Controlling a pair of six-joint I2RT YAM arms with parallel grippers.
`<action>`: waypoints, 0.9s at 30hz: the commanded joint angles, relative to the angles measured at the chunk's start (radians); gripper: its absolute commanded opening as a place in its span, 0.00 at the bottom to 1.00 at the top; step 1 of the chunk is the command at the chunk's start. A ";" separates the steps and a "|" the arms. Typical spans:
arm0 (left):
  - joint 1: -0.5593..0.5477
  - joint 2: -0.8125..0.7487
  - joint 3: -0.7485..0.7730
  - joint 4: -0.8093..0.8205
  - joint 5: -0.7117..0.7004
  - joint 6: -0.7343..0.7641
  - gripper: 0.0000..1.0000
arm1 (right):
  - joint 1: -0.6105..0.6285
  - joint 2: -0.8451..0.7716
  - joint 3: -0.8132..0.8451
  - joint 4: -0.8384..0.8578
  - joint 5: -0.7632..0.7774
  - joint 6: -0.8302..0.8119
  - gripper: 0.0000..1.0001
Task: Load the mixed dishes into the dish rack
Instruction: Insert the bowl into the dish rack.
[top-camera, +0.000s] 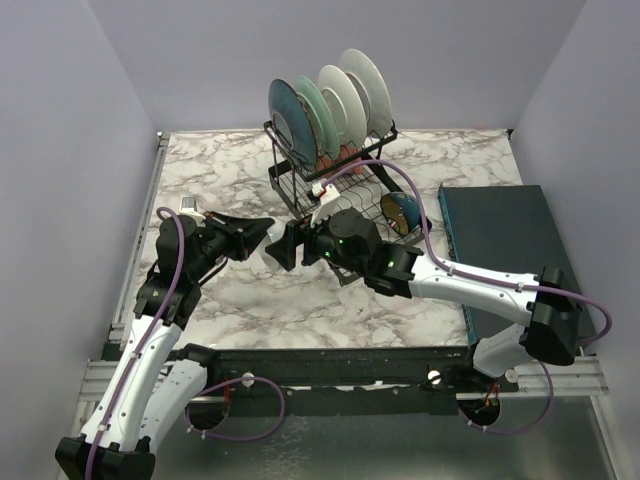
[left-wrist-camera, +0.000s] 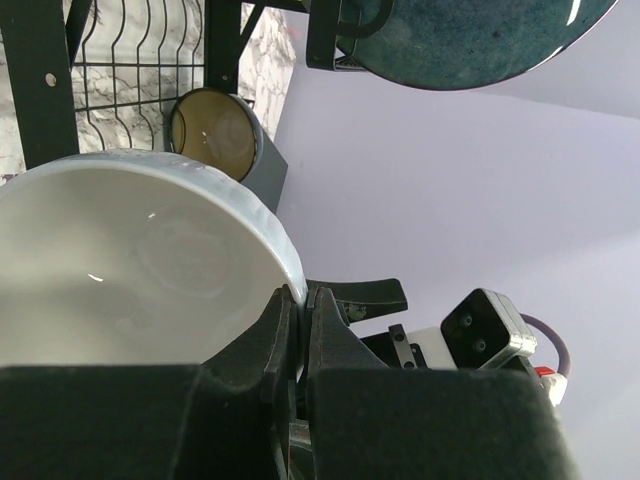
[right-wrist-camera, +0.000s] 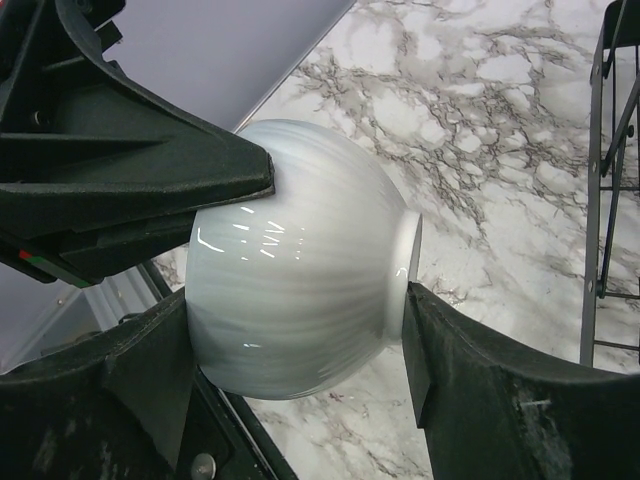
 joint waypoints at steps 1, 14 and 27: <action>-0.005 0.004 0.030 0.011 -0.009 -0.004 0.00 | 0.009 -0.026 -0.019 0.005 0.067 0.017 0.42; -0.005 0.049 0.026 0.007 0.021 0.057 0.31 | 0.008 -0.080 -0.038 -0.030 0.132 -0.017 0.20; -0.005 0.092 0.023 0.001 0.048 0.131 0.41 | -0.025 -0.134 -0.022 -0.174 0.219 -0.120 0.14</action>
